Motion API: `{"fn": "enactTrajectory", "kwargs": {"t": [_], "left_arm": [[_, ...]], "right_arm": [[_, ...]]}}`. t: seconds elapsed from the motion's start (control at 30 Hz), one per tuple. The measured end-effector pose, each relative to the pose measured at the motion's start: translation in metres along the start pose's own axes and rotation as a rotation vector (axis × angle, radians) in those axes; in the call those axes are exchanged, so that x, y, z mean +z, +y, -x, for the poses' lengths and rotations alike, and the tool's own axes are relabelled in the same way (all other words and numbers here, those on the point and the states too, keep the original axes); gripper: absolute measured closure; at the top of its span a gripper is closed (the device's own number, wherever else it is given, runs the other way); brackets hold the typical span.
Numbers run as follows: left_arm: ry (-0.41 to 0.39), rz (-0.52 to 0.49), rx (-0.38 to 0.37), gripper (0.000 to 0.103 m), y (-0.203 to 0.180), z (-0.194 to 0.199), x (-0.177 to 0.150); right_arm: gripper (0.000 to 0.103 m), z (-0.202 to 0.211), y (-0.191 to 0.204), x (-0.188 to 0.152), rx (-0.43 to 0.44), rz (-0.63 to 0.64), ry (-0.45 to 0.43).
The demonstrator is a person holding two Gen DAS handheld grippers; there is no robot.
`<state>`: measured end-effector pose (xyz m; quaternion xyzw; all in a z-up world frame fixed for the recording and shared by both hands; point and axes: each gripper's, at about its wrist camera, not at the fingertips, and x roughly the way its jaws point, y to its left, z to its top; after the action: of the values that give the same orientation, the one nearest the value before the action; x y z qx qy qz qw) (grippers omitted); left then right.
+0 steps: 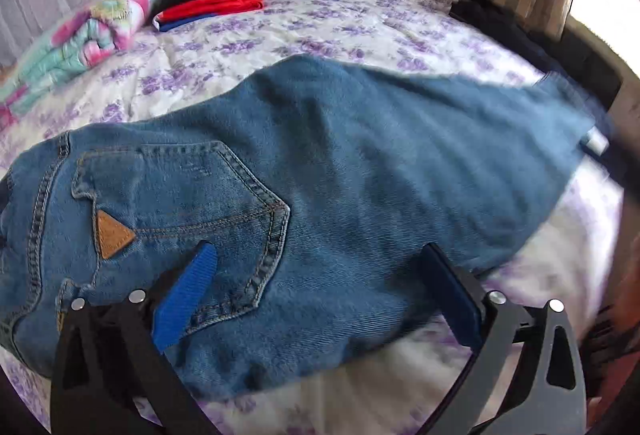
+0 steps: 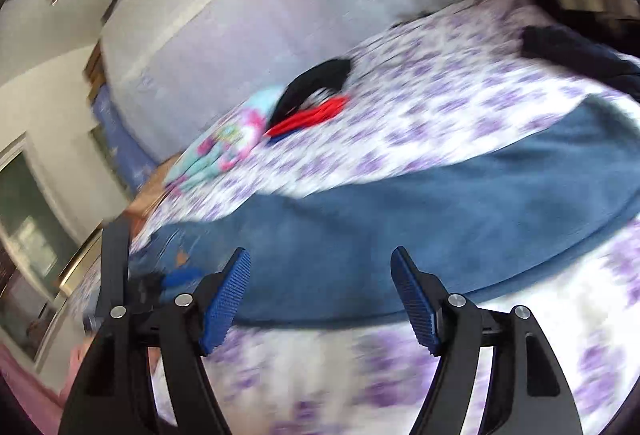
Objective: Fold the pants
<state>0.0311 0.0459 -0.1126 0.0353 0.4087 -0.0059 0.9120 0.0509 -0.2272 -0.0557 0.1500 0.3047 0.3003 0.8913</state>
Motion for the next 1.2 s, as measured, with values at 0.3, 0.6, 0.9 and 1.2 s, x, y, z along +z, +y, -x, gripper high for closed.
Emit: {"fn": "enactTrajectory", "kwargs": {"t": [0.3, 0.6, 0.9, 1.2], "left_arm": [[-0.029, 0.000, 0.007, 0.004, 0.000, 0.004, -0.004], [-0.038, -0.001, 0.010, 0.004, 0.001, 0.006, -0.003], [-0.043, 0.000, 0.008, 0.004, 0.002, 0.005, -0.004], [-0.046, 0.002, 0.007, 0.004, 0.001, 0.006, -0.004]], "right_arm": [[0.035, 0.054, -0.144, 0.020, -0.323, -0.436, -0.208], [0.047, 0.035, -0.168, 0.041, -0.280, -0.437, -0.173], [0.047, 0.055, -0.162, 0.042, -0.419, -0.424, -0.227], [0.048, 0.035, -0.166, 0.060, -0.283, -0.362, -0.187]]}}
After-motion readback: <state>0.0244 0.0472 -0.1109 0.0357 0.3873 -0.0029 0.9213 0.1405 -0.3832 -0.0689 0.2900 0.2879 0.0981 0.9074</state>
